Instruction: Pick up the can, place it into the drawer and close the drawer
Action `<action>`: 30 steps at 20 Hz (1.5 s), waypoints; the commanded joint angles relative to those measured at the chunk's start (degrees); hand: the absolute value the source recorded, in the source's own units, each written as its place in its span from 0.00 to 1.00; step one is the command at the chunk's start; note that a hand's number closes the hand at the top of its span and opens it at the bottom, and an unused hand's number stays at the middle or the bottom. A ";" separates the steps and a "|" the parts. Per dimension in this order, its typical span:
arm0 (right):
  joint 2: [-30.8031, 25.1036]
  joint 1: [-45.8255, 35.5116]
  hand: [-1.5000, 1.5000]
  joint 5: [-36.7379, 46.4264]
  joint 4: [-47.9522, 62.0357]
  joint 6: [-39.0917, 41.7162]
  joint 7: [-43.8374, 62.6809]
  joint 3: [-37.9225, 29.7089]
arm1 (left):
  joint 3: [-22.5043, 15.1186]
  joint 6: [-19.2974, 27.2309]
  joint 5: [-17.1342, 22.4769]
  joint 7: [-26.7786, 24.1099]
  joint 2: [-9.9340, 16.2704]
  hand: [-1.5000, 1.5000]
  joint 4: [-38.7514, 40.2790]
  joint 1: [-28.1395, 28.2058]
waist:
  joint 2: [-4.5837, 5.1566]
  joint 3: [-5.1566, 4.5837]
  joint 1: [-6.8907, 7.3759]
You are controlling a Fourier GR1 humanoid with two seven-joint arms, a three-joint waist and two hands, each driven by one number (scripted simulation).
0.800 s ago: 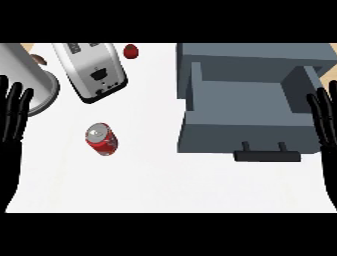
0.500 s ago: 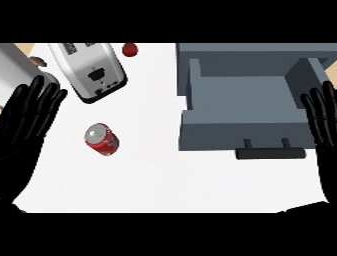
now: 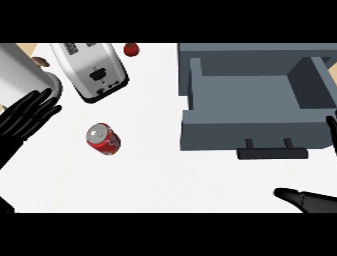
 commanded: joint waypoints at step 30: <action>-3.70 14.16 0.00 -20.28 -3.01 19.52 -3.15 -22.05 | 5.03 -0.91 21.53 19.76 1.95 0.00 15.00 -10.38 | -0.02 0.08 0.08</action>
